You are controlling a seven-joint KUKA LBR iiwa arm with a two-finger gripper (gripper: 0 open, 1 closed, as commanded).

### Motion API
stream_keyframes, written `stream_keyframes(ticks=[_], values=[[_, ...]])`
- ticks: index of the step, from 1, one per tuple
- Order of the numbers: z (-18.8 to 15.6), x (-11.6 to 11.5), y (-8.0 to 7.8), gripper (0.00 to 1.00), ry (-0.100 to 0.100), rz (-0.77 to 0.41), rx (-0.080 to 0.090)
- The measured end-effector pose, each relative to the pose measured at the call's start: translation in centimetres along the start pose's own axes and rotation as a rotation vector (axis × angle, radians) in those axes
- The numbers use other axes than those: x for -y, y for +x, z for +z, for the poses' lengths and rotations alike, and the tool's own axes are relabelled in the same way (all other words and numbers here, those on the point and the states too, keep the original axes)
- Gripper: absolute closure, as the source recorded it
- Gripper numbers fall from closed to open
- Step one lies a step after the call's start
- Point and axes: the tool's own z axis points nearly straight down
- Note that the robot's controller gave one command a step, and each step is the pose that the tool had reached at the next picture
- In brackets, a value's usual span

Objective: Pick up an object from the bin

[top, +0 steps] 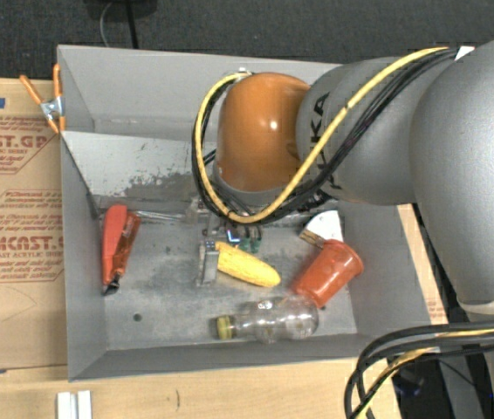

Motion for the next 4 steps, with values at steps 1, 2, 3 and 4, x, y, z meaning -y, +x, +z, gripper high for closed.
stream_keyframes(ticks=[1, 2, 3, 4], values=[[-0.5, 0.0, -0.2, 0.0, -0.001, 0.001, 0.007], [-1.9, 2.5, 0.4, 0.0, -0.002, -0.036, 0.002], [-1.3, 5.4, -1.7, 0.0, 0.0, -0.044, 0.015], [4.4, 8.1, -1.8, 0.0, -0.003, -0.012, 0.011]])
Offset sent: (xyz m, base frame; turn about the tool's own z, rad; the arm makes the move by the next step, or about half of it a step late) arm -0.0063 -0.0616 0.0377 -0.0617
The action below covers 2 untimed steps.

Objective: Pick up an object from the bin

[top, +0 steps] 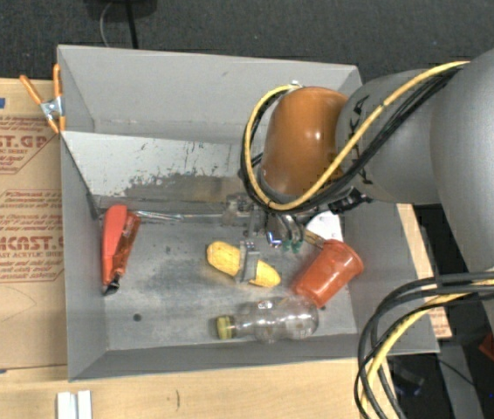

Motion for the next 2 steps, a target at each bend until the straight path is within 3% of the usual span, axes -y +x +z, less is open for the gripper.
stream_keyframes(ticks=[1, 2], values=[[2.9, 2.2, 0.5, 0.0, 0.002, -0.085, -0.003], [4.7, 4.2, 0.1, 1.0, -0.001, 0.115, 0.002]])
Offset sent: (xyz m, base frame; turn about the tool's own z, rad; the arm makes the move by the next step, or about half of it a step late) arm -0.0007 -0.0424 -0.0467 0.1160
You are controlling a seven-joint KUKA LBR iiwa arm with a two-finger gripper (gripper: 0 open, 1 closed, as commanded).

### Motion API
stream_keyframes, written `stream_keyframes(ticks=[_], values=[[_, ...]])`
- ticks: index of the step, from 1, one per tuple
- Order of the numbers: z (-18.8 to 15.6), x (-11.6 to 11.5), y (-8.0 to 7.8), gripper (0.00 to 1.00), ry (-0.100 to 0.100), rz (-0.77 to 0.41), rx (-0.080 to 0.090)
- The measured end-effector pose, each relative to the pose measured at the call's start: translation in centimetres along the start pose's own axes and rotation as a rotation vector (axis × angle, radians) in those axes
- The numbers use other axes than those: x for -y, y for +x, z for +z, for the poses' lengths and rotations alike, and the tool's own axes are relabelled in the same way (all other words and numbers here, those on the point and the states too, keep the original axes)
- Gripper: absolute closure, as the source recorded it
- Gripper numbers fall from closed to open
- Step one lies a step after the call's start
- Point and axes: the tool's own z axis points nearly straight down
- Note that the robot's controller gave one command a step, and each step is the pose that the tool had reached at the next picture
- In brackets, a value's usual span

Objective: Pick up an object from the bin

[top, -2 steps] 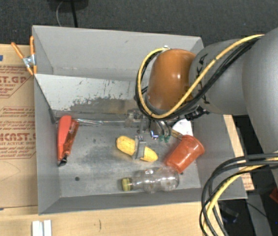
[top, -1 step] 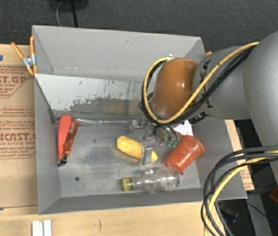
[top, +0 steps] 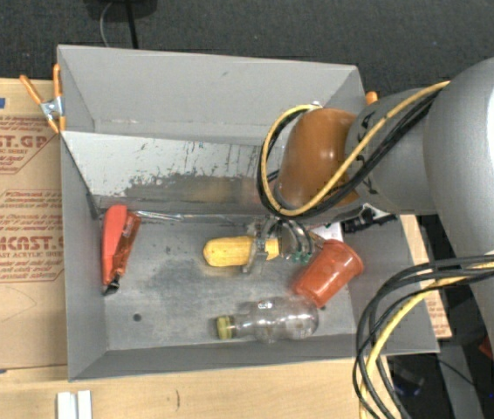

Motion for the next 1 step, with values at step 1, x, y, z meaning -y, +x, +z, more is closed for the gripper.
stream_keyframes(ticks=[1], values=[[0.0, 0.0, 0.0, 1.0, 0.0, 0.0, 0.0]])
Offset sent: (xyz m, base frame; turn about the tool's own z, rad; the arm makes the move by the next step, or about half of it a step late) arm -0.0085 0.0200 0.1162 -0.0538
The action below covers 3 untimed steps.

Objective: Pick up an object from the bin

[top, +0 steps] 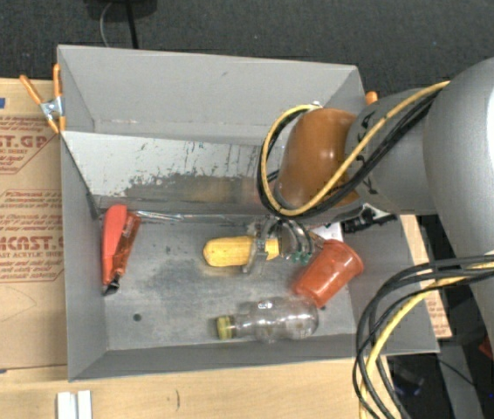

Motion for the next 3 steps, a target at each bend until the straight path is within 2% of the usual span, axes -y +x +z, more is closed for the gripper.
stream_keyframes(ticks=[1, 2, 3], values=[[-0.1, 0.0, 0.1, 1.0, 0.0, -0.001, -0.002], [-5.3, -0.3, 0.2, 1.0, 0.0, 0.003, -0.002], [-13.5, -1.4, -0.5, 1.0, -0.001, 0.091, 0.0]])
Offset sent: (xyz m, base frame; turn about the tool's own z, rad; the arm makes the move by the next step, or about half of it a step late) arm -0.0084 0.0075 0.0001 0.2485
